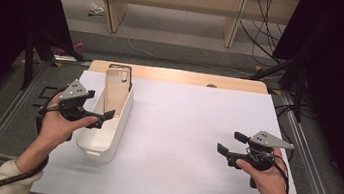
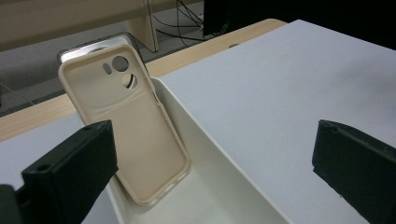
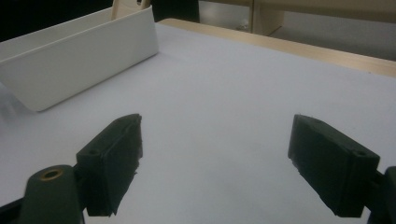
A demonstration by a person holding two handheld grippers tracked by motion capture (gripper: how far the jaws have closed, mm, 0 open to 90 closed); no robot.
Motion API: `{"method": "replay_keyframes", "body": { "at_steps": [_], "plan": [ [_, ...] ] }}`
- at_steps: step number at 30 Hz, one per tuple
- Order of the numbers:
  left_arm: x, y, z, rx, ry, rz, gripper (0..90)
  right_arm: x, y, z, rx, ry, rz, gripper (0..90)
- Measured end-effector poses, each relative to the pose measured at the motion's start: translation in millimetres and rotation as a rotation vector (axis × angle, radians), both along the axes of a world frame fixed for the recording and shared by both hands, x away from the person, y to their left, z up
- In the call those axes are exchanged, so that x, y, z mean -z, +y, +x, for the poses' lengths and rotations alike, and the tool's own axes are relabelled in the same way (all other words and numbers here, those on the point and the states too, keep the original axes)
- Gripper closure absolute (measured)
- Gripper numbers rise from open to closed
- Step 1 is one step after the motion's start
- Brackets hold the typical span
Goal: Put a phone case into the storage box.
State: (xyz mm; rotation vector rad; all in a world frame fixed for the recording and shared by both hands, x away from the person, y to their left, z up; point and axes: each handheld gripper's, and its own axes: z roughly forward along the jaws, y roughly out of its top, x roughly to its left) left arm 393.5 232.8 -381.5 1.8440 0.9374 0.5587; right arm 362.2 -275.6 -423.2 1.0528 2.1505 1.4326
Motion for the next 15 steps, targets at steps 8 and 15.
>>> {"method": "replay_keyframes", "body": {
  "at_steps": [8,15],
  "plan": [
    [3.2,-6.6,-10.0,0.026,-0.010,-0.010,0.0,0.1,-0.1,0.0,0.000,0.000,0.000,18.5],
    [9.4,-8.4,-20.0,0.047,-0.024,-0.020,0.0,0.1,0.2,-0.1,0.000,0.001,0.000,18.5]
  ]
}}
